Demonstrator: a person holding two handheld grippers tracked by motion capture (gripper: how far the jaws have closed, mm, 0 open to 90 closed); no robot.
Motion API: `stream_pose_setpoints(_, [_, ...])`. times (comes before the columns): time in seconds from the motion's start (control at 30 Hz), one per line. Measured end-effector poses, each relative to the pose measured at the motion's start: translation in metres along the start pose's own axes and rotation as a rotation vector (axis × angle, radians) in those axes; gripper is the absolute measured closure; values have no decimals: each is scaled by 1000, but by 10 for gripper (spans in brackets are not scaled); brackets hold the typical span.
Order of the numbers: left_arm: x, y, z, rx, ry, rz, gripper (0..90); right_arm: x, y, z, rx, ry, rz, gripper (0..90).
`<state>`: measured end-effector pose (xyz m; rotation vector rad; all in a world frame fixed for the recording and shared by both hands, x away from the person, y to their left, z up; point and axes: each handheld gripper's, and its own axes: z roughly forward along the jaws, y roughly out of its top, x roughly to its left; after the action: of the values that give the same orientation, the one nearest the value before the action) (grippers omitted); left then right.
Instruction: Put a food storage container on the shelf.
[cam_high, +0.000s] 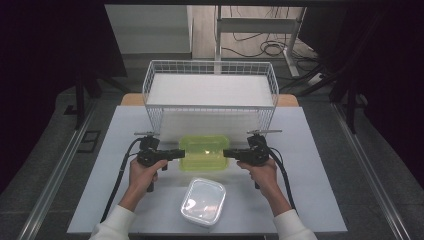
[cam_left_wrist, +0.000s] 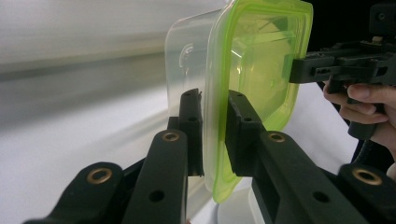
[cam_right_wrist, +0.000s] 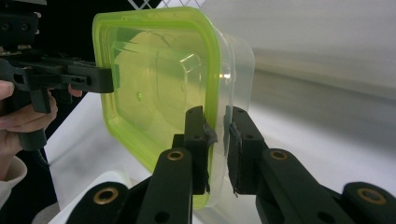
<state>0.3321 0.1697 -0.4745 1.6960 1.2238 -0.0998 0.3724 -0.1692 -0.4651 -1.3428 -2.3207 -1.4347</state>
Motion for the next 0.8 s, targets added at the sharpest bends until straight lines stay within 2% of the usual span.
stream_pose_setpoints(0.03, [0, 0, 0, 0, 0, 0, 785, 0, 0, 0, 0, 0, 0, 789])
stream_pose_setpoints(0.07, [-2, 1, -3, -12, -6, 17, 785, 4, 2, -3, -10, -5, -28, 788])
stream_pose_setpoints(0.17, [-5, 2, -6, -27, -12, 31, 784, 7, 3, -6, -18, -6, -44, 788])
stream_pose_setpoints(0.27, [-16, 5, -14, -57, 2, 90, 782, 13, 7, -13, -43, -5, -81, 788])
stream_pose_setpoints(0.3, [-16, 5, -14, -57, 2, 90, 781, 13, 7, -13, -43, -5, -81, 788])
stream_pose_setpoints(0.33, [-22, 7, -19, -73, 6, 122, 780, 15, 8, -16, -57, 0, -98, 788])
stream_pose_setpoints(0.37, [-22, 7, -19, -73, 6, 122, 780, 15, 8, -16, -57, 0, -98, 788])
stream_pose_setpoints(0.4, [-28, 9, -24, -88, 9, 145, 779, 18, 10, -20, -71, 3, -117, 788])
stream_pose_setpoints(0.8, [-52, 14, -45, -151, 9, 229, 777, 42, 17, -43, -144, 2, -219, 786])
